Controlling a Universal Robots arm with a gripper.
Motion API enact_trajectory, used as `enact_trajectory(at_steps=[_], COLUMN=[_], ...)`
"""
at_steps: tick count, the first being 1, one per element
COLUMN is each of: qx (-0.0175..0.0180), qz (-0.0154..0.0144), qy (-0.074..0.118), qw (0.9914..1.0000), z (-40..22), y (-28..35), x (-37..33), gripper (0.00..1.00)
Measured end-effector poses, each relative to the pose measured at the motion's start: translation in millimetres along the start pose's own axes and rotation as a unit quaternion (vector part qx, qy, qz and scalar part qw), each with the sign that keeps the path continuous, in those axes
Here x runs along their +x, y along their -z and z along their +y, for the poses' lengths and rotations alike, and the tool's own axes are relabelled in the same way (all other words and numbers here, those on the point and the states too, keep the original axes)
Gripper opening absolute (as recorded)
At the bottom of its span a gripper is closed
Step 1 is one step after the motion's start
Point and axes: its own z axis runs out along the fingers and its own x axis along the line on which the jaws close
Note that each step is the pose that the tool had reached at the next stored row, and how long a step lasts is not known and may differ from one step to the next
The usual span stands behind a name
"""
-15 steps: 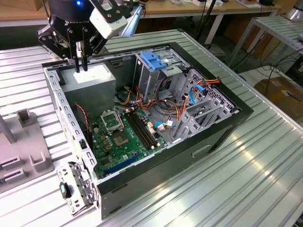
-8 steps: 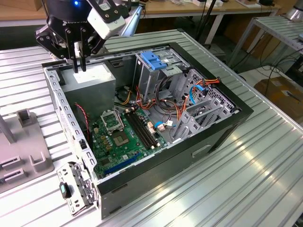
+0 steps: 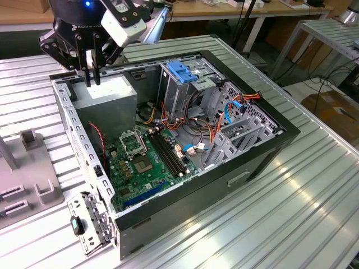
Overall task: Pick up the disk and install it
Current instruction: 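Reach for the disk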
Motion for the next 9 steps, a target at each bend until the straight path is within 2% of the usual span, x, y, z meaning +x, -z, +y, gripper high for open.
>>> enact_trajectory(at_steps=[9], qx=[0.0], qz=[0.0], qy=[0.0], qw=[1.0], z=[-0.1], y=[0.0], x=[1.6], gripper=[0.24])
